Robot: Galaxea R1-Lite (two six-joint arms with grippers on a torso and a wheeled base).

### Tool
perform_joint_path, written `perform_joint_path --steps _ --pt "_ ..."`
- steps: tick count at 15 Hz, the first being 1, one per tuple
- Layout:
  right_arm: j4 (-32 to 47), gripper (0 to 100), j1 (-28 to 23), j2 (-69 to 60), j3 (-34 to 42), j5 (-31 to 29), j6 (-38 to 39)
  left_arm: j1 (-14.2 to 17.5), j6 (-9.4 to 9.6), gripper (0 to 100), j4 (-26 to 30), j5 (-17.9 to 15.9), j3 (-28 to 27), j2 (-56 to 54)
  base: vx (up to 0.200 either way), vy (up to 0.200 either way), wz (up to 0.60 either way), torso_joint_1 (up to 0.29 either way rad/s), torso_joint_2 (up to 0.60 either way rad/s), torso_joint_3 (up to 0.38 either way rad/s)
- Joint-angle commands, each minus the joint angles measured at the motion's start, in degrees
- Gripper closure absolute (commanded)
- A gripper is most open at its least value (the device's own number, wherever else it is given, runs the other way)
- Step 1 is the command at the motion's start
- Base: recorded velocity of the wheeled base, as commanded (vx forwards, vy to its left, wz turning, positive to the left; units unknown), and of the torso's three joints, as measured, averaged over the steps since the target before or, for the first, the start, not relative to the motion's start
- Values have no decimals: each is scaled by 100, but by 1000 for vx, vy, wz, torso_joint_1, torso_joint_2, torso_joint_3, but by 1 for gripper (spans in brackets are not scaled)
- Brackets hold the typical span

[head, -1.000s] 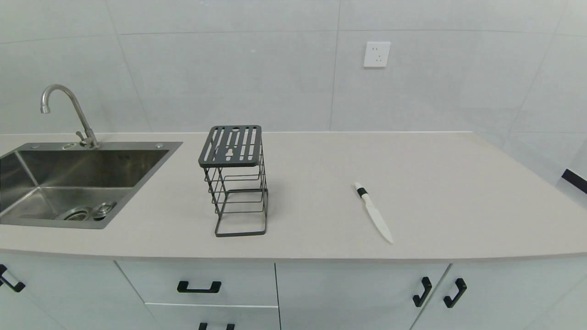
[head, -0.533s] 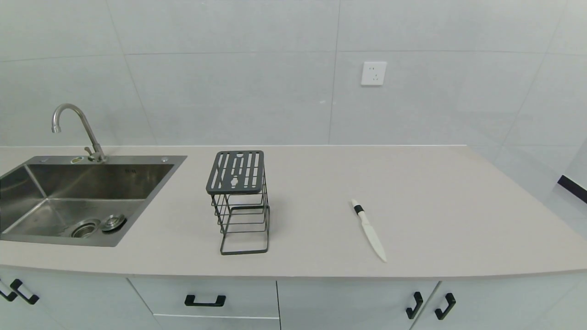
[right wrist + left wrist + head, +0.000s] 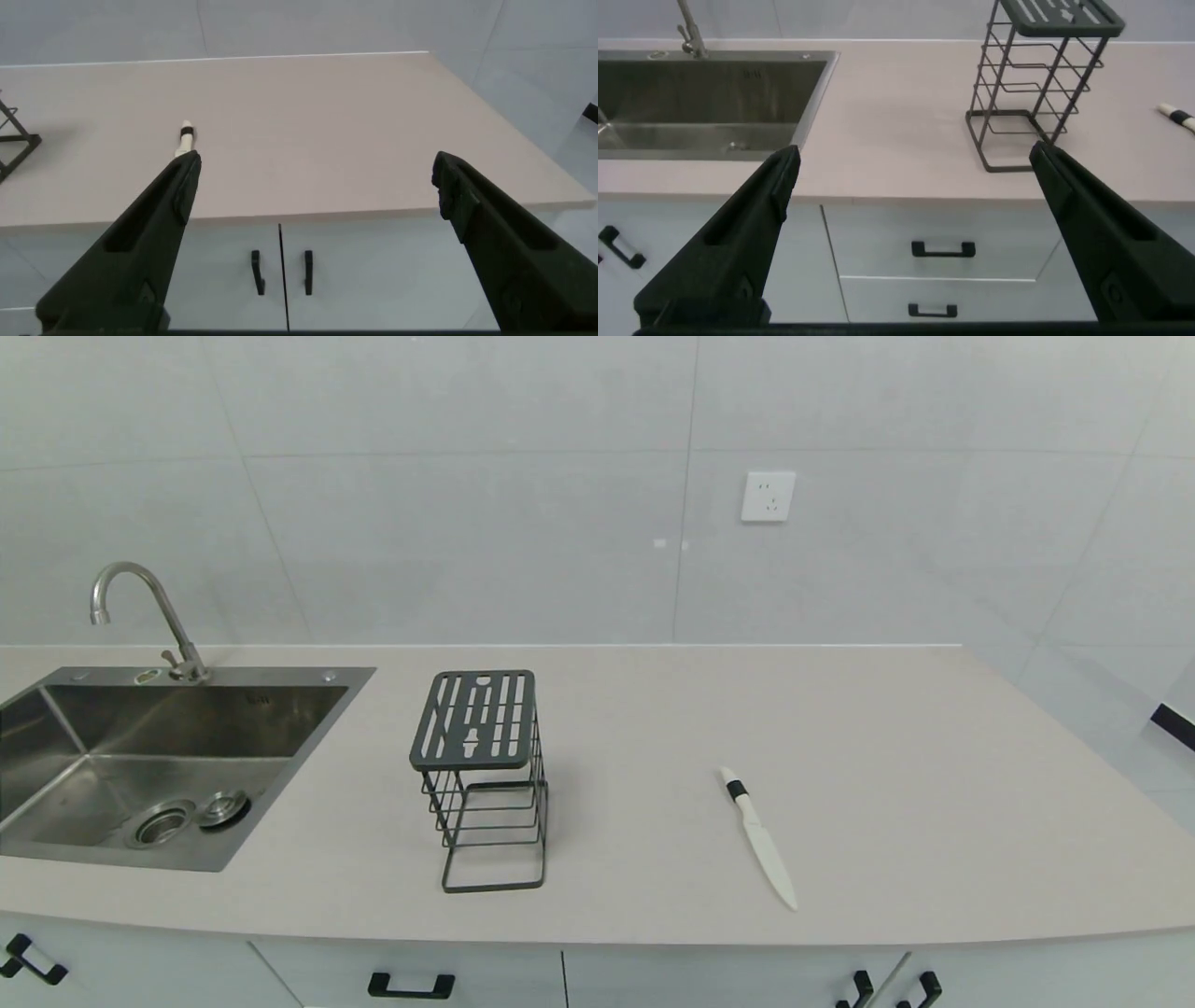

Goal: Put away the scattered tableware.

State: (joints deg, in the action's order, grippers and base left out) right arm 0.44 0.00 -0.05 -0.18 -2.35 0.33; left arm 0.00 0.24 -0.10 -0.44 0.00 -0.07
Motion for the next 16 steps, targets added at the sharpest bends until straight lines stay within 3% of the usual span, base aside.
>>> perform_joint_path --steps 1,5,10,16 --pt "-9 0 0 5 1 7 2 0 2 0 -8 0 0 7 0 0 0 0 0 0" --pt "-9 0 0 5 1 7 2 0 -7 0 1 0 0 7 0 0 0 18 -26 -12" --pt "-9 0 0 5 1 -2 2 0 2 0 1 0 0 7 0 0 0 151 -294 -138" --pt "-9 0 0 5 1 7 20 0 11 0 1 -9 0 7 0 0 0 0 0 0"
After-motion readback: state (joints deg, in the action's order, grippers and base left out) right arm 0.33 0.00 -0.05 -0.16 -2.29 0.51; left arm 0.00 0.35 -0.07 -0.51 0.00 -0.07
